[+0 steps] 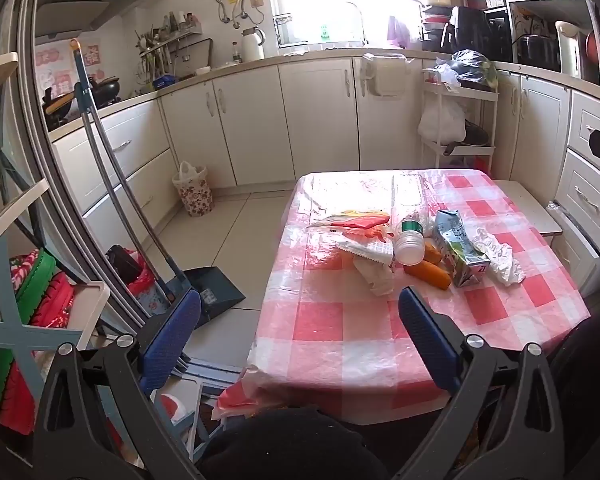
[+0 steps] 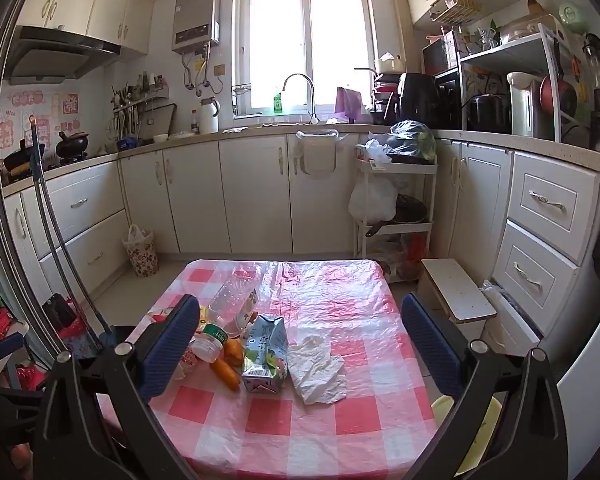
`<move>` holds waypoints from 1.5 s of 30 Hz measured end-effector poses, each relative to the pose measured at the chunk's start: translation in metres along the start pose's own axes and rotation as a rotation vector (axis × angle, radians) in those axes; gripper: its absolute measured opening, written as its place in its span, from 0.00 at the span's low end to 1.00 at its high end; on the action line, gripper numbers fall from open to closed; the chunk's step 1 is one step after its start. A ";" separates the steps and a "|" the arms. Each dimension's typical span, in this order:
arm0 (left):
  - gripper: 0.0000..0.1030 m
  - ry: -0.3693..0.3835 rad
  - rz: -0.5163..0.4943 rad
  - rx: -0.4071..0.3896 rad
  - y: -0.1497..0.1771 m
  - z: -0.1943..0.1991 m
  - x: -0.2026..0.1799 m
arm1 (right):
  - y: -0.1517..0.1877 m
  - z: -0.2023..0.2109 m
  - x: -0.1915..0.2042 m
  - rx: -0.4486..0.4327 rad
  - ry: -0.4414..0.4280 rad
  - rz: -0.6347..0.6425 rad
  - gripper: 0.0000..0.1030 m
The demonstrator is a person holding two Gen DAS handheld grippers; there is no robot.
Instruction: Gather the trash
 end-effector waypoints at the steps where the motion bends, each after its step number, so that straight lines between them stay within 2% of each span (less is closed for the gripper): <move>1: 0.93 0.002 0.001 0.001 0.000 0.000 0.000 | 0.000 0.000 0.000 0.000 0.000 0.001 0.94; 21: 0.93 0.020 0.001 -0.007 0.002 0.004 0.000 | 0.001 0.002 -0.003 0.008 -0.001 -0.003 0.94; 26: 0.93 0.016 0.001 -0.005 0.003 0.005 0.002 | 0.002 -0.001 -0.004 0.074 -0.018 -0.010 0.94; 28: 0.93 0.016 0.001 -0.005 0.003 0.005 0.002 | -0.004 0.002 -0.001 0.055 -0.069 -0.029 0.94; 30: 0.93 0.015 0.000 -0.004 0.004 0.005 0.002 | -0.006 0.000 0.000 0.044 -0.079 -0.025 0.94; 33: 0.93 0.004 -0.010 -0.005 0.004 0.005 0.003 | 0.004 -0.010 0.001 0.104 -0.063 0.008 0.94; 38: 0.93 0.001 -0.012 -0.003 0.004 0.005 0.004 | 0.039 -0.026 -0.008 0.238 -0.090 -0.080 0.94; 41: 0.93 0.002 -0.013 -0.002 0.004 0.004 0.003 | 0.058 -0.038 -0.008 0.264 -0.113 -0.142 0.94; 45: 0.93 -0.007 -0.022 -0.006 0.002 0.004 0.004 | 0.053 -0.039 0.001 0.233 -0.125 -0.117 0.94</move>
Point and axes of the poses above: each gripper's, at about its wrist camera, not at the fingertips, and z roughly against the way its jaws point, x to its left, y to its underside, the point moved 9 cm from there along -z, roughly the way its jaws point, and after that the axes turned 10 degrees about -y, right-handed, at the moved point
